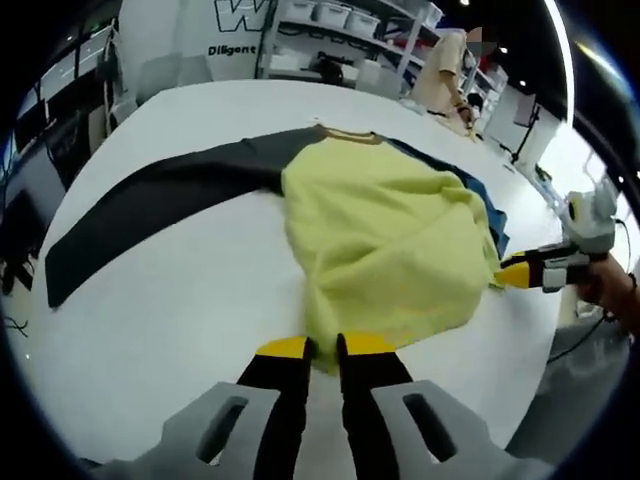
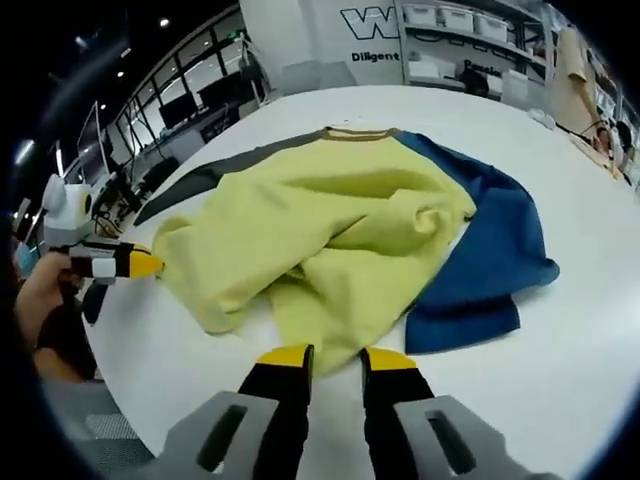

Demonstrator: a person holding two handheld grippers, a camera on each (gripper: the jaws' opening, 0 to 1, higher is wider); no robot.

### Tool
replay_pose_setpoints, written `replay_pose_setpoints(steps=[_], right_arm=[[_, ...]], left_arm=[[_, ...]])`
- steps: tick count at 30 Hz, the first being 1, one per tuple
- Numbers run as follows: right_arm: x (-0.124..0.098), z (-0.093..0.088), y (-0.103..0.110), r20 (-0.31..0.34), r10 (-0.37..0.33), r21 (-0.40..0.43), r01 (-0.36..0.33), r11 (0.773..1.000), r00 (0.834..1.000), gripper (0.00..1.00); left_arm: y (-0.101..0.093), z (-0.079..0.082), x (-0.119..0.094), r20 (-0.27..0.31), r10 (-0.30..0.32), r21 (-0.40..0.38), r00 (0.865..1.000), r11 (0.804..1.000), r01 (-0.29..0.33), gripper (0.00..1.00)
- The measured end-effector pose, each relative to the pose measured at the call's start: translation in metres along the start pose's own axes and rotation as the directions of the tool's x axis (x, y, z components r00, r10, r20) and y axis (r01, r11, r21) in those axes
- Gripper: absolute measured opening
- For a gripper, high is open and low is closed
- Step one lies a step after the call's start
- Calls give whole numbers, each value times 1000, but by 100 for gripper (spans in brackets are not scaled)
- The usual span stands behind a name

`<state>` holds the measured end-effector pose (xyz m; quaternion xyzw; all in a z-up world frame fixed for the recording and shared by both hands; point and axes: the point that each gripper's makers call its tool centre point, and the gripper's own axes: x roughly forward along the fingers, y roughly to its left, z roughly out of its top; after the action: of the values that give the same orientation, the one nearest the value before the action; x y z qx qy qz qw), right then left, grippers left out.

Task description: Fold the garment on the visible template until the final outline fits inside the template.

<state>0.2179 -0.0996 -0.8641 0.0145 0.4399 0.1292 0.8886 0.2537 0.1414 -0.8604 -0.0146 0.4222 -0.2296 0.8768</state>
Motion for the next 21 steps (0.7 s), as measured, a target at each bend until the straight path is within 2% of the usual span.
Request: replay_pose_setpoints(steps=[4, 10, 15, 19, 21], right_arm=[[-1, 0, -5, -5, -31, -29, 30, 999, 1000, 0], [-5, -5, -7, -29, -13, -7, 12, 1000, 1000, 0], [-14, -15, -12, -64, 3, -51, -6, 999, 998, 0], [-24, -22, -19, -86, 14, -56, -19, 998, 996, 0], [-30, -30, -24, -114, 17, -87, -27, 996, 993, 0]], left_arm=[[-2, 0, 1, -2, -3, 8, 1000, 1000, 3, 5], [-4, -2, -2, -5, -12, 10, 1000, 1000, 12, 3], [-10, -4, -10, -20, -36, -19, 999, 999, 35, 2], [-15, -5, -18, -24, -49, -9, 999, 999, 49, 2], [-17, -8, -22, -37, -53, -5, 998, 999, 53, 2]])
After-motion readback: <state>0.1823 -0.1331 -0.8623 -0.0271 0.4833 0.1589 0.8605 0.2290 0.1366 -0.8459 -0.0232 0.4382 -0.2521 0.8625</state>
